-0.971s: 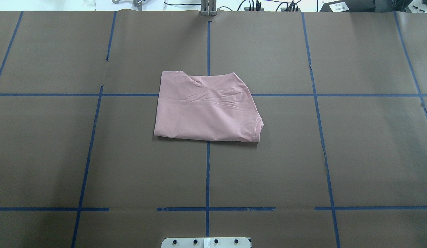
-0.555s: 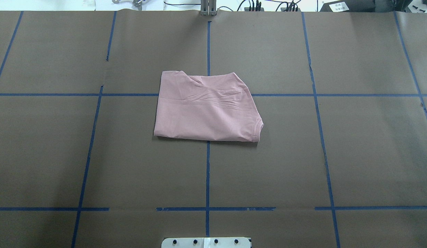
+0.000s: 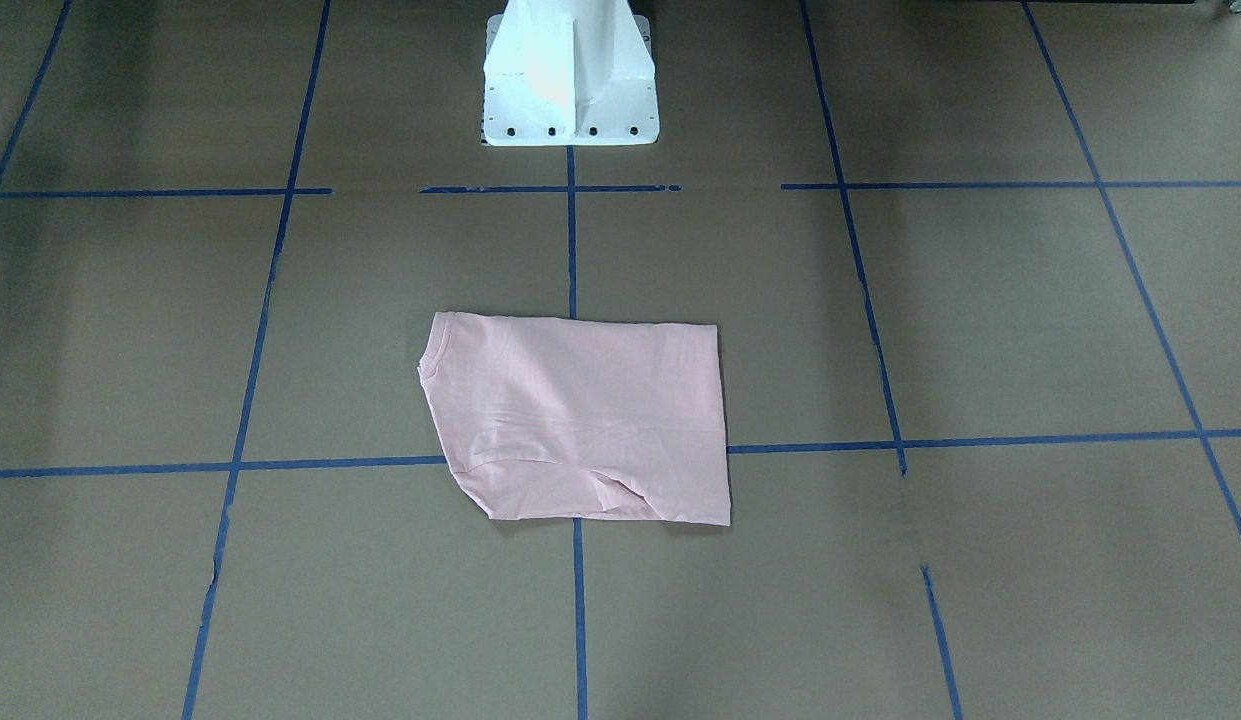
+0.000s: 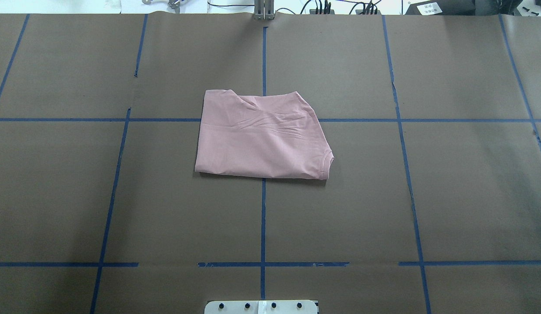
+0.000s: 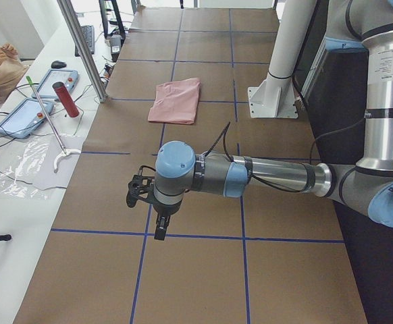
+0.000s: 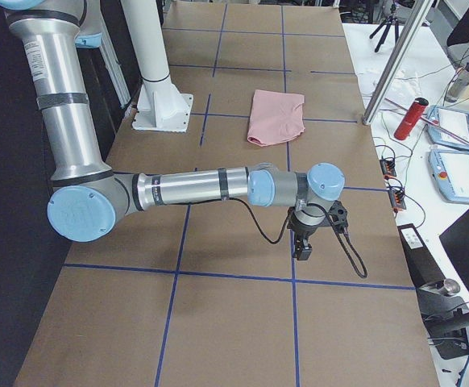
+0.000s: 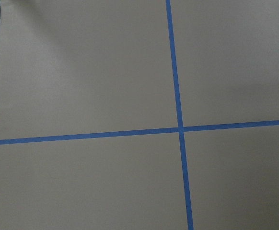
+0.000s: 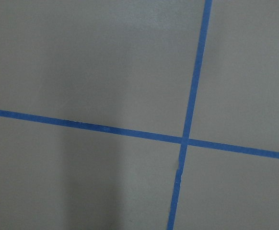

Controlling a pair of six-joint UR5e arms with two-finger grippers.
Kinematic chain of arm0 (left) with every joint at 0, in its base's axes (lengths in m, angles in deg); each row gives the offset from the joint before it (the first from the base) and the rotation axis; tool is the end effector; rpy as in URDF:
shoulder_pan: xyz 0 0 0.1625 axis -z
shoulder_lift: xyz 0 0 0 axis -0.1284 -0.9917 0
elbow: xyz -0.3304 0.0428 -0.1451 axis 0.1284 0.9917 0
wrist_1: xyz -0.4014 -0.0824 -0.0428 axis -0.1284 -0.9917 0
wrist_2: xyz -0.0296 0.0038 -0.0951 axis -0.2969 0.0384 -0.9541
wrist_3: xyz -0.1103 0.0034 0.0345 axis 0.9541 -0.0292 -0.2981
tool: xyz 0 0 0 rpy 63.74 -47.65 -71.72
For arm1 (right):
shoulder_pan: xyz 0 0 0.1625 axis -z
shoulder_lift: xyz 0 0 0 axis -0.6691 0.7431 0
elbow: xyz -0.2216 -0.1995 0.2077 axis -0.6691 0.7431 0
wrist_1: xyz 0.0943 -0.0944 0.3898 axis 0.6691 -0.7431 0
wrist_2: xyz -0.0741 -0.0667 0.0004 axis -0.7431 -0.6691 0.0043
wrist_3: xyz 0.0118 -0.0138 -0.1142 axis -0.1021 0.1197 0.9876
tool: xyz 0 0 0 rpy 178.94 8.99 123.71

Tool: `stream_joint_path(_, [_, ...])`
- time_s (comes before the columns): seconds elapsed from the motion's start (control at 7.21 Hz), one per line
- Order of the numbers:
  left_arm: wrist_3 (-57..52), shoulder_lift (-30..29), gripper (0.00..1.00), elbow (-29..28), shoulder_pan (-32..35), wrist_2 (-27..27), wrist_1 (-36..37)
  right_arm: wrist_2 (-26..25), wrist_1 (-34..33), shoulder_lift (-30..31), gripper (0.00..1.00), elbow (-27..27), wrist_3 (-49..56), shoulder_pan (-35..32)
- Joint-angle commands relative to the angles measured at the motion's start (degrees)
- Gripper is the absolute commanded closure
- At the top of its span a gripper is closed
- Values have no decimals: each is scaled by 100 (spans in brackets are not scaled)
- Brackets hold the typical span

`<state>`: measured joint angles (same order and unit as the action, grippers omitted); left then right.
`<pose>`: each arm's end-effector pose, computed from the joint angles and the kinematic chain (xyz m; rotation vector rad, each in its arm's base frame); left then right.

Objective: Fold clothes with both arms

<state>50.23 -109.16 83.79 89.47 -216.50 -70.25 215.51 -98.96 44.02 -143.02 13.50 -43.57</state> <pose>-0.1122 -0.4633 0.5460 0.2338 0.7122 -0.0099 0.0090 -0.5579 0.5477 0.0023 -0.7786 -0.1593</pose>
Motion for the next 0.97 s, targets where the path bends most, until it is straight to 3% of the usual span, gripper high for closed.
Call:
stream_joint_path(0.0, [8, 11, 0, 67, -43, -5, 1, -8, -7, 14, 0, 37, 18, 32])
stream_joint_path(0.83, [9, 46, 0, 172, -113, -5, -16, -95, 2, -12, 0, -25, -122, 32])
